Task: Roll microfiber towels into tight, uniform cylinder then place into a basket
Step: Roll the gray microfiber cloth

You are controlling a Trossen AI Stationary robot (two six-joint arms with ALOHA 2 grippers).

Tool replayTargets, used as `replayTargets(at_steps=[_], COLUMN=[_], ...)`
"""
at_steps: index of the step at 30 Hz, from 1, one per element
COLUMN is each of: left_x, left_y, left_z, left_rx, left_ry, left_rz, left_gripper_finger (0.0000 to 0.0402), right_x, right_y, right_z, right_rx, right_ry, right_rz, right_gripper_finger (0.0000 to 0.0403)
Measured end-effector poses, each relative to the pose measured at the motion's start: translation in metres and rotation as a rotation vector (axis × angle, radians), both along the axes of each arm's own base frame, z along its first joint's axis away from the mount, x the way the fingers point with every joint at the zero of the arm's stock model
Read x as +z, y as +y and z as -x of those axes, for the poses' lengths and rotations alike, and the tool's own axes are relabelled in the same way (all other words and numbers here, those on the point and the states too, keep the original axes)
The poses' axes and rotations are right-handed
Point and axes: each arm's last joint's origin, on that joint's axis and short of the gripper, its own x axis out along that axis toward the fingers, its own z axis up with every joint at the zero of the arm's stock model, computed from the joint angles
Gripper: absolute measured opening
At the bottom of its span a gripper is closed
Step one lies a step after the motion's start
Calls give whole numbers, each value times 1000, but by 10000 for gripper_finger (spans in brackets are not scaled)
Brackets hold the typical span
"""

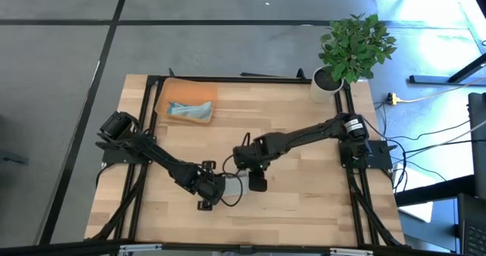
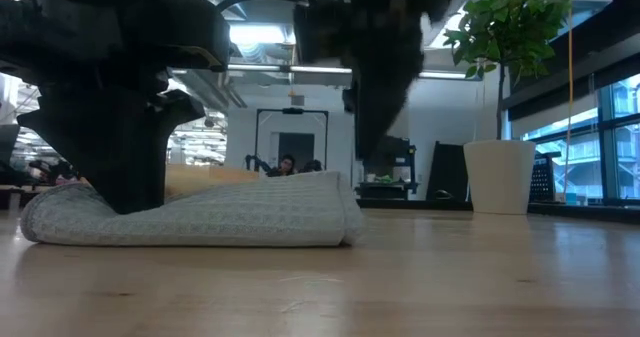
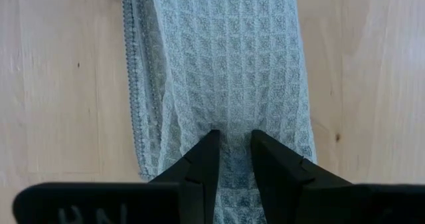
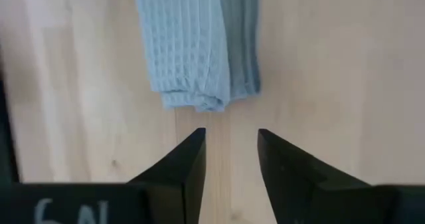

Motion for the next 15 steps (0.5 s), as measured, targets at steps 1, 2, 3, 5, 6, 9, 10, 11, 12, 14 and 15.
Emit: replayTargets(at_steps=[1, 2, 3, 5, 6, 9, 10, 11, 12, 14, 15], left_x=[0, 0, 0, 0, 0, 0, 0, 0, 0, 0, 0], left_y=[0, 0, 0, 0, 0, 0, 0, 0, 0, 0, 0], left_z=[0, 0, 0, 0, 0, 0, 0, 0, 0, 0, 0], left_rx=[0, 0, 0, 1, 1, 1, 1, 1, 1, 1, 1], left_ry=[0, 0, 0, 0, 0, 0, 0, 0, 0, 0, 0], left_rz=[0, 0, 0, 0, 0, 0, 0, 0, 0, 0, 0], left_gripper_finger=[83, 83, 83, 83, 83, 83, 83, 83, 83, 83, 83], right_x=[8, 15, 21, 32, 39, 56, 59, 63, 67, 77, 81], right_y=[-1, -2, -2, -3, -3, 0, 1, 2, 3, 4, 6], right_z=[-1, -2, -2, 0, 0, 3, 5, 7, 9, 16, 20], right_rx=[0, 10, 16, 44, 61, 83, 84, 81, 77, 65, 61], right_ry=[5, 6, 14, 41, 43, 47, 58, 65, 66, 59, 59], right_rz=[3, 7, 16, 33, 41, 116, 163, 214, 262, 335, 354], right_gripper_finger=[137, 137, 137, 138, 138, 138, 138, 138, 138, 138, 138])
